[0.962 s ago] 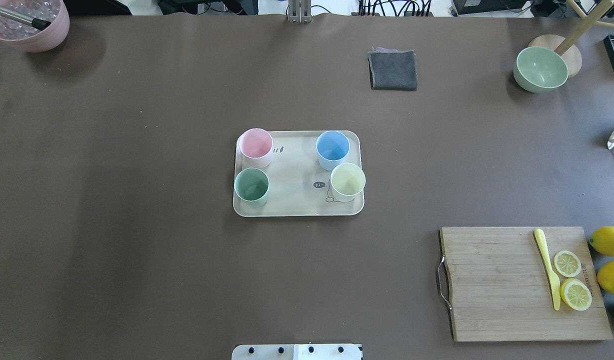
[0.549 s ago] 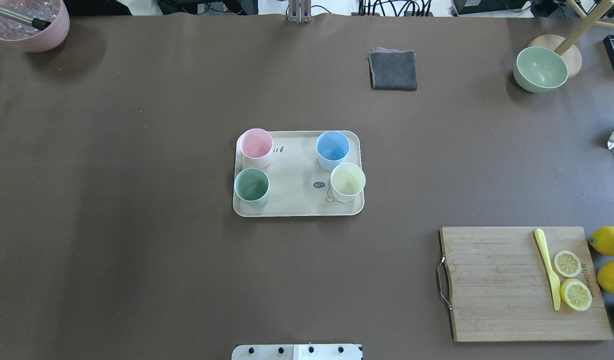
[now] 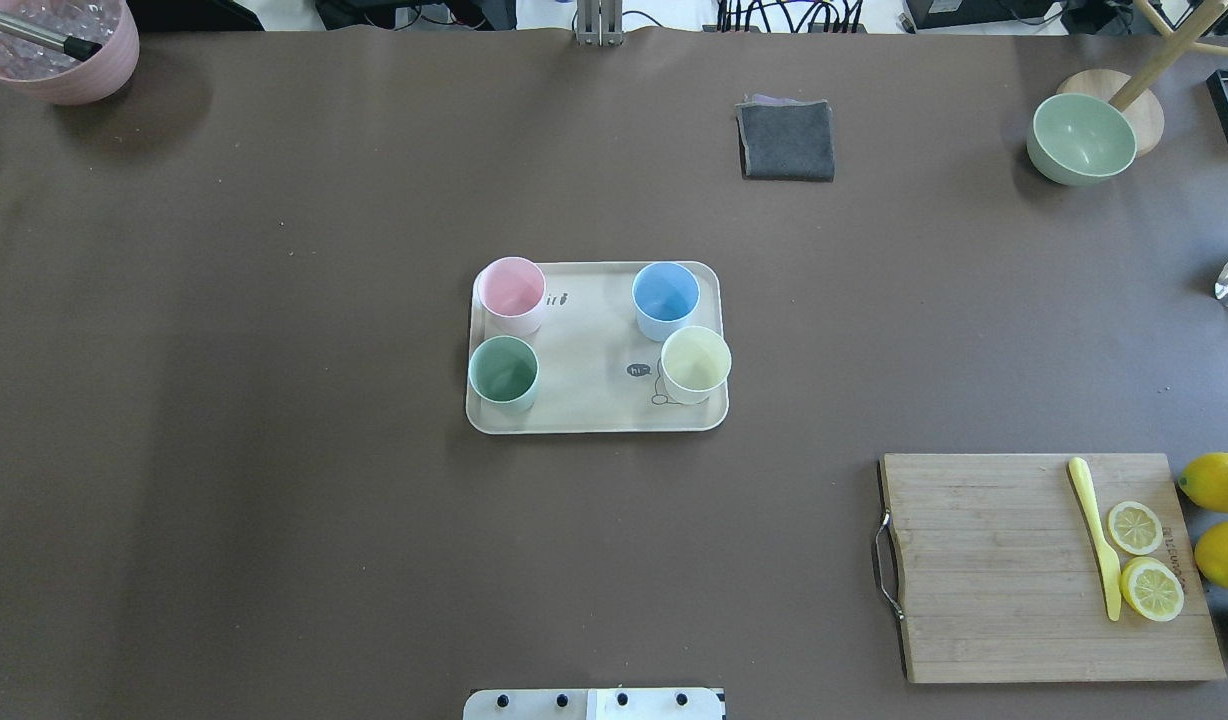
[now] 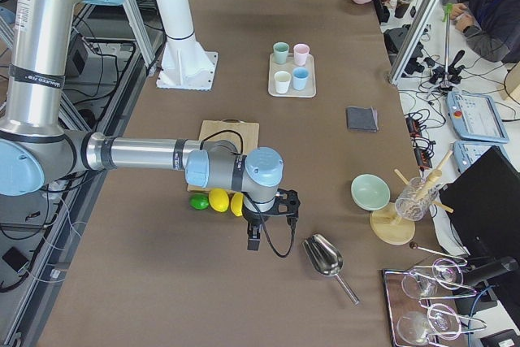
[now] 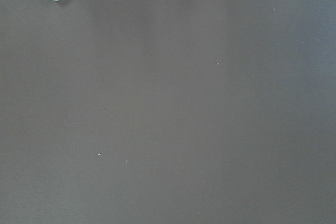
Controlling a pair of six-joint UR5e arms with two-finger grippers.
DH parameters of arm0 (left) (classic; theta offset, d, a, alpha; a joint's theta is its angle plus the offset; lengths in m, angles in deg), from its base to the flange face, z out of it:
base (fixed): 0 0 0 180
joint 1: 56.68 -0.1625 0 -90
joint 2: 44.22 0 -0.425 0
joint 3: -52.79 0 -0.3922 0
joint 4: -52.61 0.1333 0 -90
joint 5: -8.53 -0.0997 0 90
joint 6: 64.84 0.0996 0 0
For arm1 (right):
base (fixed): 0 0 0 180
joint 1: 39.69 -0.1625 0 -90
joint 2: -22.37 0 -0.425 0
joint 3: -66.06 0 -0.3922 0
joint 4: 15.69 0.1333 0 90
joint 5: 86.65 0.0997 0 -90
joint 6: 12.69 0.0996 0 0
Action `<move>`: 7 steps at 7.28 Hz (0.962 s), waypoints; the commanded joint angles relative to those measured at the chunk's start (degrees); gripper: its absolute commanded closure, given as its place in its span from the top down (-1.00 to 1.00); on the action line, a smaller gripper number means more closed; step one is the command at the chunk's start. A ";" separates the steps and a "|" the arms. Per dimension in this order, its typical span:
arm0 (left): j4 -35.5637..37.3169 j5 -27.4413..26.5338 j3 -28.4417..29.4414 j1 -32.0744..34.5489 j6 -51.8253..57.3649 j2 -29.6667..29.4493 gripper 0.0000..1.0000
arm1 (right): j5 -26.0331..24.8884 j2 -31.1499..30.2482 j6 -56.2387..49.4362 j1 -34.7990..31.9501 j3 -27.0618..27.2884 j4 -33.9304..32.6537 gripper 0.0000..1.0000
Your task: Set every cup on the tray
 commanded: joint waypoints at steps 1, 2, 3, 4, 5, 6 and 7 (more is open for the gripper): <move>-0.04 0.00 -0.09 0.01 0.04 -0.09 0.97 | 0.39 0.10 -0.02 0.08 -0.04 0.08 1.00; -0.12 0.00 -0.17 0.01 0.04 -0.09 0.97 | 0.39 0.19 -0.02 0.00 -0.04 0.08 1.00; -0.12 0.00 -0.26 0.01 0.04 -0.17 0.97 | 0.39 0.28 -0.02 0.08 0.04 0.08 1.00; -0.12 0.00 -0.26 0.01 0.04 -0.18 0.97 | 0.39 0.37 -0.02 0.09 0.04 0.08 1.00; -0.21 0.00 -0.26 0.01 0.04 -0.18 0.97 | 1.18 0.45 -0.02 0.09 0.04 0.08 1.00; -0.91 0.00 -0.26 0.10 0.04 -0.18 0.97 | 2.32 0.37 -0.02 0.09 -0.04 0.08 1.00; -1.70 0.00 -0.18 0.10 0.04 -0.09 0.97 | 2.50 0.45 -0.02 0.09 0.04 0.08 1.00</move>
